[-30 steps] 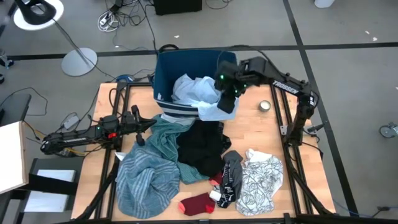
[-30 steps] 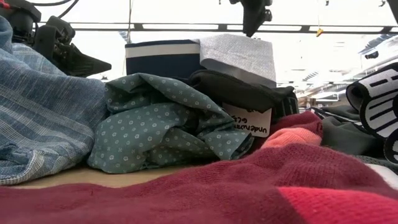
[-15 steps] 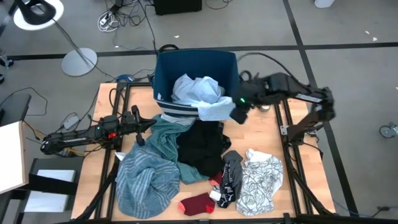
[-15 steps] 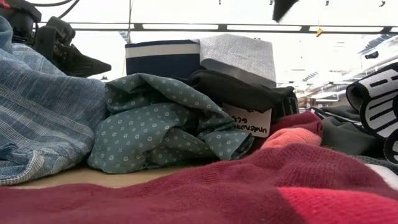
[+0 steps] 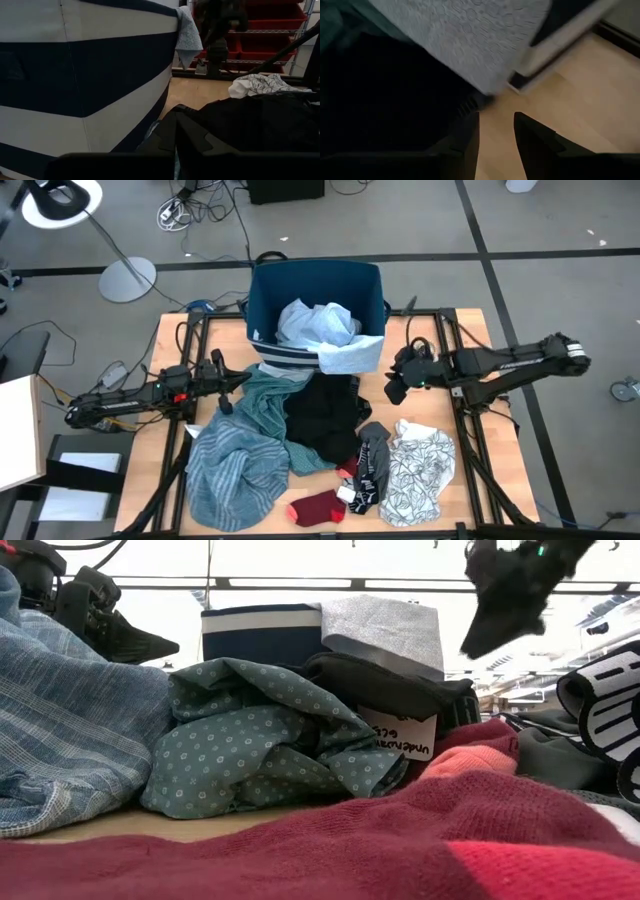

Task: Sort clothes
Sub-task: Put the light blue shirt into the blue laundry bin

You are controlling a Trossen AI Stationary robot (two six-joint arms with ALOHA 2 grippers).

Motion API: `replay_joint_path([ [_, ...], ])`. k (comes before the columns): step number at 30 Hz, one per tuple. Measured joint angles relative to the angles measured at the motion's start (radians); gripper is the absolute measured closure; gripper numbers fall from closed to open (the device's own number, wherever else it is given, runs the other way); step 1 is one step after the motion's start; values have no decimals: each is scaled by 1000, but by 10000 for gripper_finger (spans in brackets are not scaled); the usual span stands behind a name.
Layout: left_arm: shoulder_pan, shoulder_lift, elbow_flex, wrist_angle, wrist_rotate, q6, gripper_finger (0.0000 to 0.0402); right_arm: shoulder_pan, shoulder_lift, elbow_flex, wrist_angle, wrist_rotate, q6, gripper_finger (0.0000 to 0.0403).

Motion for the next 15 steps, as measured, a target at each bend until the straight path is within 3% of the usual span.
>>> replay_joint_path([
  [5, 0, 0, 0, 0, 0, 0, 389, -68, -28, -218, 452, -1, -147, 281],
  [9, 0, 0, 0, -1, 0, 0, 389, -112, -9, -287, 682, -3, -230, 296],
  [13, 0, 0, 0, -1, 0, 0, 389, -119, 11, -262, 824, -86, -336, 375],
  [15, 0, 0, 0, 0, 0, 0, 389, -116, 12, -228, 879, -128, -383, 392],
])
